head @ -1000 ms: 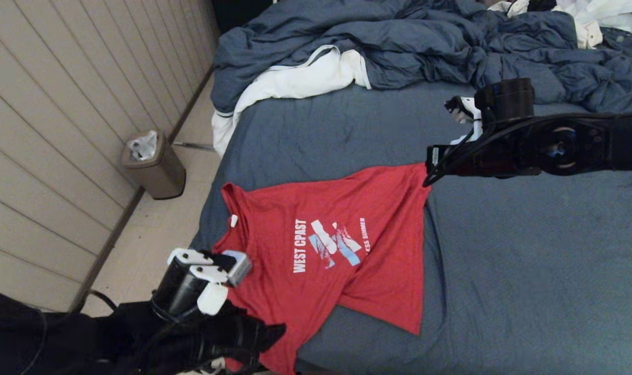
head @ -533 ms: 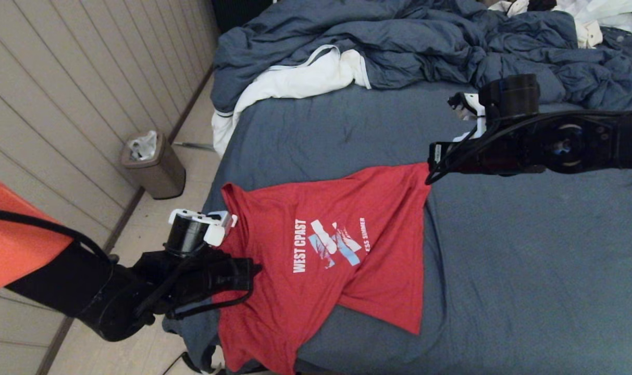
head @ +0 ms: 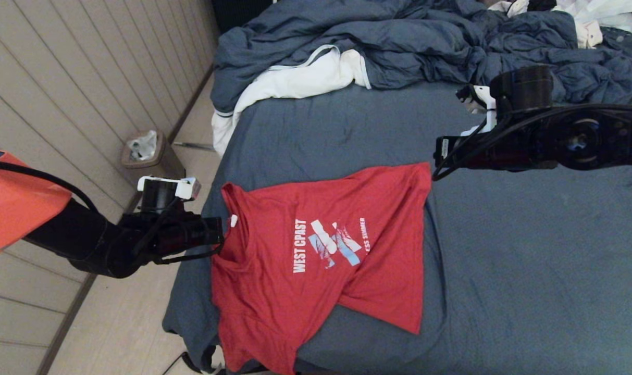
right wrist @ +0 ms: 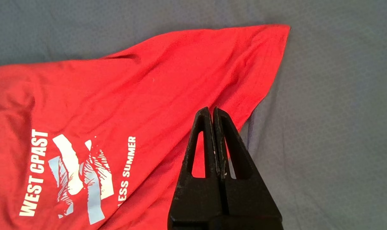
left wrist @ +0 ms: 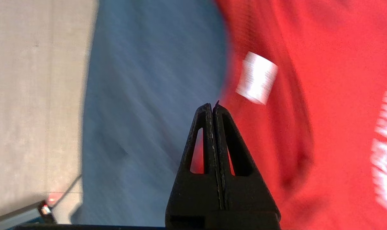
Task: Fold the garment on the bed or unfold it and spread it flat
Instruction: Unford the red T-shirt
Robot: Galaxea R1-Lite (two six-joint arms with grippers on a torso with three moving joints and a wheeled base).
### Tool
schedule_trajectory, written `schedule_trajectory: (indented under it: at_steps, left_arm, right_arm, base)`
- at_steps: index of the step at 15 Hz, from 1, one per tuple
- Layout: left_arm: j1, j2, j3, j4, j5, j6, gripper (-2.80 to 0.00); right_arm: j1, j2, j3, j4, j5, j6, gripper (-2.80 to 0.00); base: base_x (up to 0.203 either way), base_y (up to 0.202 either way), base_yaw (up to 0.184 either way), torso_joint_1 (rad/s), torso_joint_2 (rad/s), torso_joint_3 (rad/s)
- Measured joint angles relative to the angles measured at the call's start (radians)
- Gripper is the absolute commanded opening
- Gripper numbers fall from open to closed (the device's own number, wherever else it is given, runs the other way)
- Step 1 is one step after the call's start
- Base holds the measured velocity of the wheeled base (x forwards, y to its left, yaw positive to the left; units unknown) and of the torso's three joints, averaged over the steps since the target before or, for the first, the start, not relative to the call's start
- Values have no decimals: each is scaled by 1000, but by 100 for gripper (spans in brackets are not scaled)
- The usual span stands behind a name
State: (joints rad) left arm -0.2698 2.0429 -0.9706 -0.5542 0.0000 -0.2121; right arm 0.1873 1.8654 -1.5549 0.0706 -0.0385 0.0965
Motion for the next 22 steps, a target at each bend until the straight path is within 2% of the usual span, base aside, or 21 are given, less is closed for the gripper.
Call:
schedule_trajectory:
  at_steps: [6,7,10,15,18,22]
  left_arm:
    - [76,76,-92,-26,-70,42,-280]
    - [87,79,-99,-21,-71,51,0]
    - [93,85,-99,-26,-80,53,0]
    - [46,113,-87,-36,-93,33,0]
    - [21,128,-84,-41,-93,-1,0]
    - [1,115,-46,-113,-92,-4,0]
  right_arm:
    - [4,24,-1,0,-1,0,-280]
    - [5,26,-1,0,-1,0,-280]
    - [7,34,-1,0,-1,0,-280]
    - [7,33,-3,-2,-2,1,-280]
    - [7,33,-3,-2,-2,0,-280]
    - [7,34,-2,-2,-3,1,-280]
  base:
    - [0,0,0,0,0,0]
    - [0,0,0,0,0,0]
    - [0,0,0,0,0,0]
    - [0,0,0,0,0,0]
    - [0,0,0,0,0,0]
    - [0,0,0,0,0,0]
